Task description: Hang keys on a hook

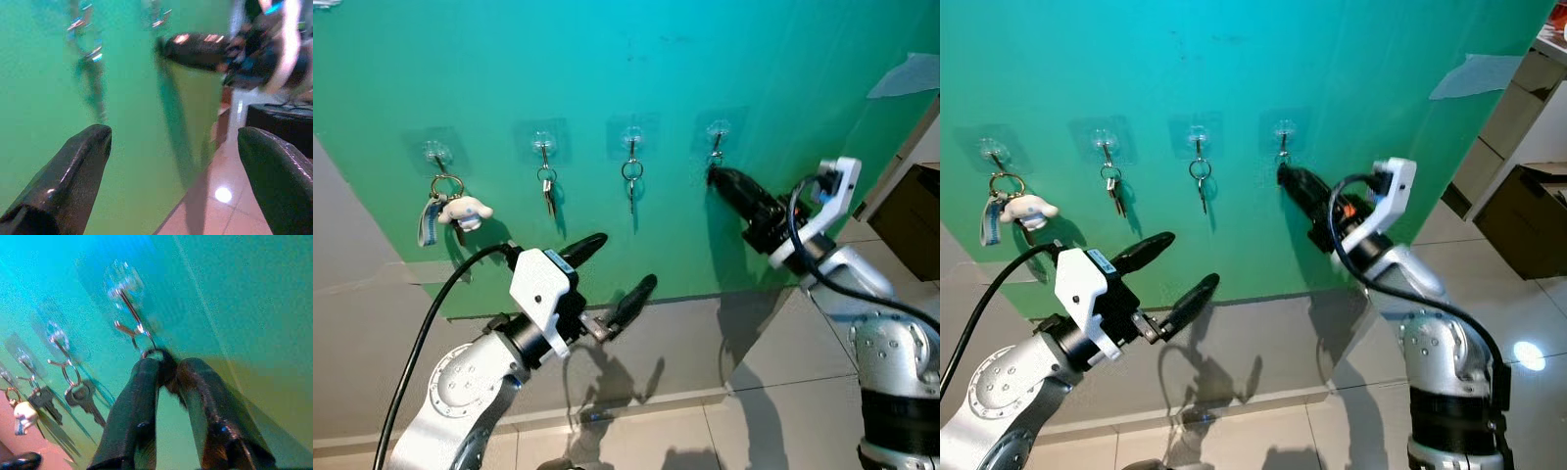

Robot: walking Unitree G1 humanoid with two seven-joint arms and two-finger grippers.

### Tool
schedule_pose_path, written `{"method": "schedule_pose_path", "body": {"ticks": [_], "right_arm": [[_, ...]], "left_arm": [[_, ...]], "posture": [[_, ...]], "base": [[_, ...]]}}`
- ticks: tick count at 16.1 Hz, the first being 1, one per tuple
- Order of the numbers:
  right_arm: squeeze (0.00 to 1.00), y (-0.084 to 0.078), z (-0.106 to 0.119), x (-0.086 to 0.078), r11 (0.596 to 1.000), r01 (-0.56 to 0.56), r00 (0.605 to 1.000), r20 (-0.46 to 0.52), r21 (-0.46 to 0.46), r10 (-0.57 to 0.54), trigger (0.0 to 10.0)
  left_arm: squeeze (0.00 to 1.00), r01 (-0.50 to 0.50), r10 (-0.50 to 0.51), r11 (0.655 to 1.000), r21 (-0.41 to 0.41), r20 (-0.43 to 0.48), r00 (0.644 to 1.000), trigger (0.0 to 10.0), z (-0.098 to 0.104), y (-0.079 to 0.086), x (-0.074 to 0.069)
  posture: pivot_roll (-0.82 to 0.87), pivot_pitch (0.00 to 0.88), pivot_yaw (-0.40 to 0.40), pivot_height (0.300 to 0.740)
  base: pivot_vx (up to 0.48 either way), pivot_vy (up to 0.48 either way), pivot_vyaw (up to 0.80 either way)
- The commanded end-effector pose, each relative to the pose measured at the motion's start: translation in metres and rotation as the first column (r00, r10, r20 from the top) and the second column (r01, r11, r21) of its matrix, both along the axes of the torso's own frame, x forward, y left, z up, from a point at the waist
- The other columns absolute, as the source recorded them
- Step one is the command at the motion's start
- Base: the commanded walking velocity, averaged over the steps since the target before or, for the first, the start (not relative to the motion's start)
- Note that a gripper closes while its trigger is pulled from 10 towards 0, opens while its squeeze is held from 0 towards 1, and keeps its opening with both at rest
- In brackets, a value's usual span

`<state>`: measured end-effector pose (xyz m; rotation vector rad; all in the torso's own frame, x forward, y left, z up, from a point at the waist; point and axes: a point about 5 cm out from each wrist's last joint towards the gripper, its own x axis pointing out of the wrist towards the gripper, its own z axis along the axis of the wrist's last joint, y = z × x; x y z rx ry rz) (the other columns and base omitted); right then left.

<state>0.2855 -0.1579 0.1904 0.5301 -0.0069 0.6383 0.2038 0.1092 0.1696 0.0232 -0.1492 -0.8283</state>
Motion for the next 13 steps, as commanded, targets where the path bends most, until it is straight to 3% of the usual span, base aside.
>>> {"method": "schedule_pose_path", "body": {"ticks": [1,3,4,6,7,9,11,13], "right_arm": [[1.0,-0.001,0.006,-0.005,1.0,-0.011,0.999,0.037,0.005,0.011,10.0],[0.97,-0.004,0.001,-0.015,1.0,-0.005,0.999,0.042,0.018,0.004,10.0],[0.0,-0.007,0.0,-0.02,0.999,0.011,0.998,0.058,0.032,-0.013,10.0],[0.0,-0.012,-0.003,-0.028,0.999,0.024,0.997,0.072,0.044,-0.027,10.0],[0.0,-0.02,-0.008,-0.037,0.998,0.06,0.996,0.067,0.032,-0.062,10.0],[0.0,-0.024,-0.026,-0.047,0.986,0.153,0.988,0.013,-0.061,-0.152,10.0],[0.0,-0.024,-0.05,-0.055,0.953,0.271,0.958,-0.053,-0.139,-0.28,10.0],[0.0,-0.019,-0.072,-0.059,0.923,0.32,0.928,-0.124,-0.212,-0.351,10.0]], "left_arm": [[0.0,0.048,-0.048,0.999,-0.011,-0.014,0.999,10.0,0.0,-0.006,-0.005],[0.0,0.064,-0.064,0.998,-0.01,-0.016,0.998,10.0,-0.002,-0.008,-0.007],[0.0,0.057,-0.057,0.998,-0.011,-0.018,0.998,10.0,-0.004,-0.008,-0.007],[0.0,-0.011,0.011,1.0,-0.007,-0.017,1.0,10.0,-0.009,-0.003,-0.003],[0.0,-0.108,0.108,0.994,0.006,-0.048,0.993,10.0,-0.017,0.004,0.003],[0.0,-0.152,0.156,0.987,0.06,-0.087,0.984,10.0,-0.031,0.009,0.004],[0.0,-0.193,0.201,0.979,0.07,-0.149,0.968,10.0,-0.046,0.013,0.005],[0.0,-0.208,0.22,0.974,0.088,-0.162,0.962,10.0,-0.054,0.014,0.008]], "posture": [[0.02,0.0,-0.005,0.74],[0.02,0.0,0.008,0.74],[0.02,0.0,0.008,0.74],[0.02,0.0,0.003,0.74],[0.02,0.0,-0.002,0.74],[0.01,0.0,0.005,0.74],[0.0,0.0,0.013,0.74],[-0.01,0.0,0.025,0.74]], "base": [[0.0,0.0,0.0],[0.0,0.0,0.0],[0.0,0.0,0.0],[0.0,0.0,0.0],[0.0,0.0,0.0],[0.0,0.0,0.0],[0.0,0.0,0.0],[0.0,0.0,0.0]]}}
